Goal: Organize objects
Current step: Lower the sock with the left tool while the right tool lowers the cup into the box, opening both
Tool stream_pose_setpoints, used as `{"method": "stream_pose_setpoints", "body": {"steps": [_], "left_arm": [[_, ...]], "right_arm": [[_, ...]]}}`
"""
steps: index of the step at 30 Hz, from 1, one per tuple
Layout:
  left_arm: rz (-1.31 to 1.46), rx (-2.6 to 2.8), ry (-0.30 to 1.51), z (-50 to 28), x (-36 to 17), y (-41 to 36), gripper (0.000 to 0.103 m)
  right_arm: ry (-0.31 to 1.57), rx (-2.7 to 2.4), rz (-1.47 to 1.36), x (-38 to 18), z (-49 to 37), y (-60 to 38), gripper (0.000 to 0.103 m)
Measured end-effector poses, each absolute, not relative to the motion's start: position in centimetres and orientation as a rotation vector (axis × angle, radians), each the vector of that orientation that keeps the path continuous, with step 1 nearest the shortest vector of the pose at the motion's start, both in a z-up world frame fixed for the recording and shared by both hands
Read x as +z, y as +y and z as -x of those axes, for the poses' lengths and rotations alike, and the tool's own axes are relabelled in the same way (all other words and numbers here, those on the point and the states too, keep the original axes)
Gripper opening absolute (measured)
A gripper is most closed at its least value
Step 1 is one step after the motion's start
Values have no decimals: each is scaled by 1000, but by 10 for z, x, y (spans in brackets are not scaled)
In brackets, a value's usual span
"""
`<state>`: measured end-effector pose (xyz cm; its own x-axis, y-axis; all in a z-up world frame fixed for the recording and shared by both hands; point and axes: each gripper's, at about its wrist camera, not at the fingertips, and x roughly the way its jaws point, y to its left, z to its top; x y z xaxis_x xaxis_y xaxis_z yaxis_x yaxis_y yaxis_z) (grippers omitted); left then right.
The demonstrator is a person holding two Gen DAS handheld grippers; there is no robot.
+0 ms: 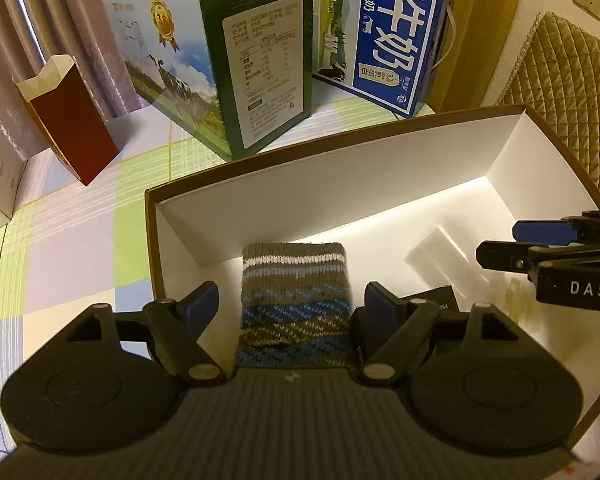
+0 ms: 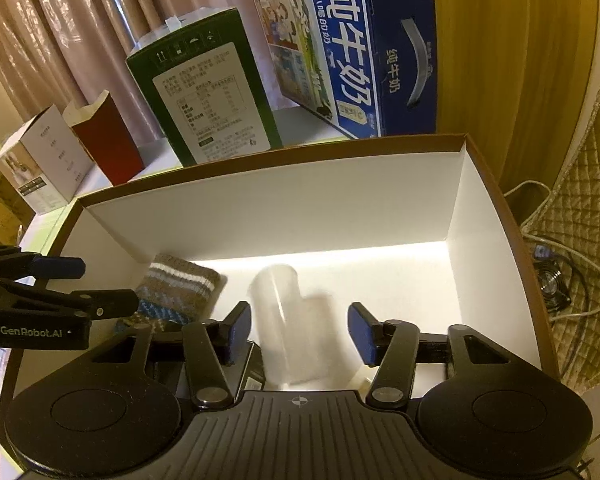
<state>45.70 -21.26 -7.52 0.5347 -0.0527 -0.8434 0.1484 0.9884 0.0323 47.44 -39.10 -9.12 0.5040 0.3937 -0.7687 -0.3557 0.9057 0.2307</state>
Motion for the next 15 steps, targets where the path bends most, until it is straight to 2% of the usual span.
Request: {"method": "stream_pose_setpoints", "body": {"steps": [3, 6, 15], "left_arm": [[-95, -127, 997, -454, -73, -211, 77], [-89, -129, 983, -450, -69, -210, 84], [-62, -140, 946, -426, -48, -209, 88]], "right_arm": [[930, 450, -47, -87, -471, -392, 59], [924, 449, -52, -84, -465, -394, 63], [892, 451, -73, -67, -437, -404, 83]]}}
